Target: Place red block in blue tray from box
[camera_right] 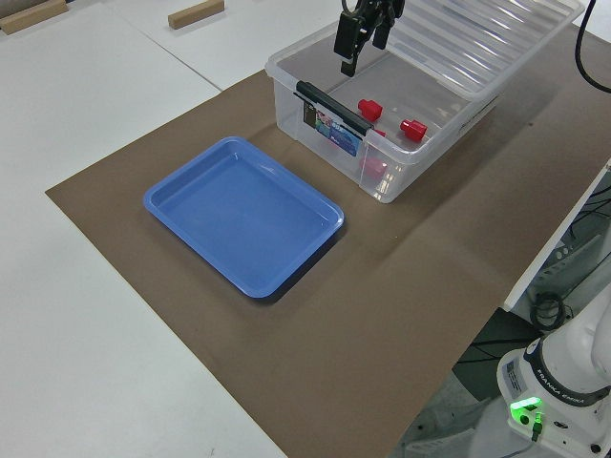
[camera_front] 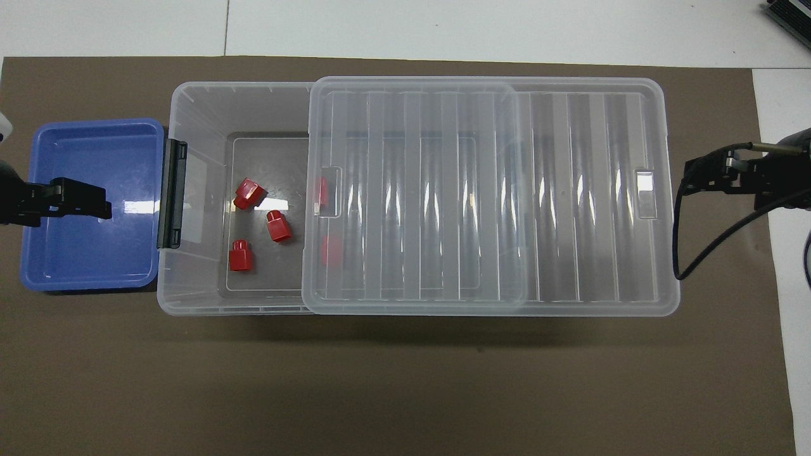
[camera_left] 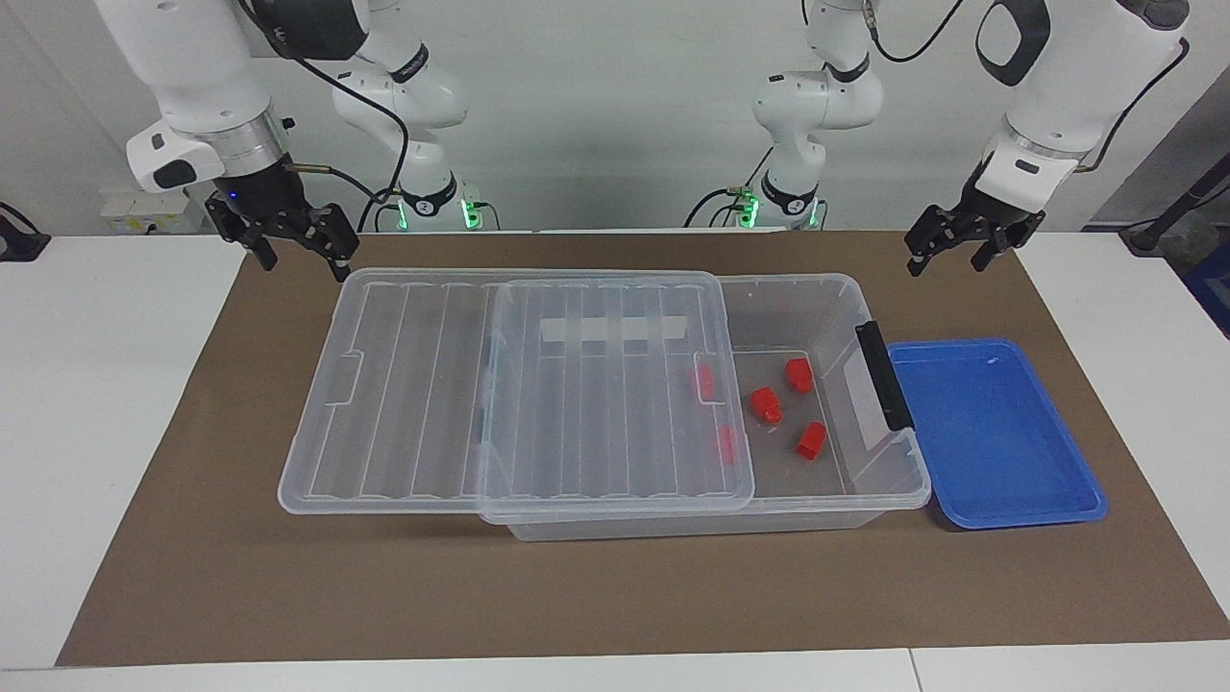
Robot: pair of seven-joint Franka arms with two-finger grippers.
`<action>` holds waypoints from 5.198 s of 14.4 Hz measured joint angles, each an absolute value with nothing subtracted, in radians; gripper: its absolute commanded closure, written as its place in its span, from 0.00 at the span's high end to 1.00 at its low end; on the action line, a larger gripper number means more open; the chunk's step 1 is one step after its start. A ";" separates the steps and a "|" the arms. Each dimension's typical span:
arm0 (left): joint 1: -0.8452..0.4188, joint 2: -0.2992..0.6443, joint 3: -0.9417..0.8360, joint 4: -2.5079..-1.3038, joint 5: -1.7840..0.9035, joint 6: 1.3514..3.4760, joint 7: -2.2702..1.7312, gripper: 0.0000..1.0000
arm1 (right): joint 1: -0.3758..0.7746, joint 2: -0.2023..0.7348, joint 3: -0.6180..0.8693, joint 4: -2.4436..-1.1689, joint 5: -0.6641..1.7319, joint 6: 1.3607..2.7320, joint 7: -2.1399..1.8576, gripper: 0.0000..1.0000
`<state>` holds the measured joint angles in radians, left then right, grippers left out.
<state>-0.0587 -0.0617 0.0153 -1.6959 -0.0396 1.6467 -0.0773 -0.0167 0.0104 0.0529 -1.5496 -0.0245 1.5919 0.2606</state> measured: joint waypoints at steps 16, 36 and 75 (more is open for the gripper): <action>-0.107 -0.053 -0.001 -1.709 -0.026 1.779 -0.305 1.00 | -0.017 0.011 0.053 -1.550 -0.025 1.592 0.261 1.00; -0.349 0.251 -0.012 -2.031 0.082 2.315 -0.684 1.00 | -0.017 0.011 0.053 -1.550 -0.025 1.592 0.261 1.00; -0.251 0.211 0.017 -1.561 0.085 1.653 -0.377 0.16 | -0.019 0.007 0.053 -1.632 -0.021 1.691 0.261 0.00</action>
<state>-0.2514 0.2105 0.0166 -1.5606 0.0849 1.6533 -0.3765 -0.0195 0.0067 0.0526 -1.6317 -0.0210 1.6911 0.2606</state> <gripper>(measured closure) 0.656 0.767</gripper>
